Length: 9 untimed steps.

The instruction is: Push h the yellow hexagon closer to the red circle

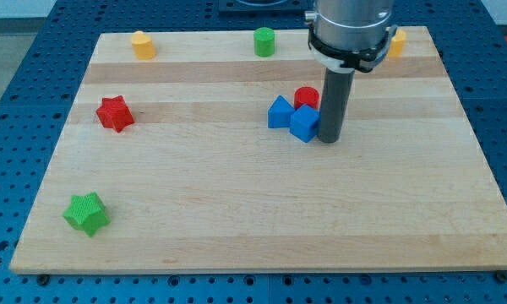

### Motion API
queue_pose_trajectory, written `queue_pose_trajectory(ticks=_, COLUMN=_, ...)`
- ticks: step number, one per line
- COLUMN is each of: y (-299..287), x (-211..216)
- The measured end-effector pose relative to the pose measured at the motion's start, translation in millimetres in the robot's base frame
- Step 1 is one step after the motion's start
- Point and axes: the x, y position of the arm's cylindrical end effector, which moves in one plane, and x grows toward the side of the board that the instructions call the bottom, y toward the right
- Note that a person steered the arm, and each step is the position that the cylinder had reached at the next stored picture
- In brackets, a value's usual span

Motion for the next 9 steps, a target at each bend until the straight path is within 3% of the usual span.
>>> queue_pose_trajectory(ticks=4, y=106.4, x=-67.8)
queue_pose_trajectory(ticks=7, y=171.3, x=-154.1)
queue_pose_trajectory(ticks=9, y=183.7, x=-201.0)
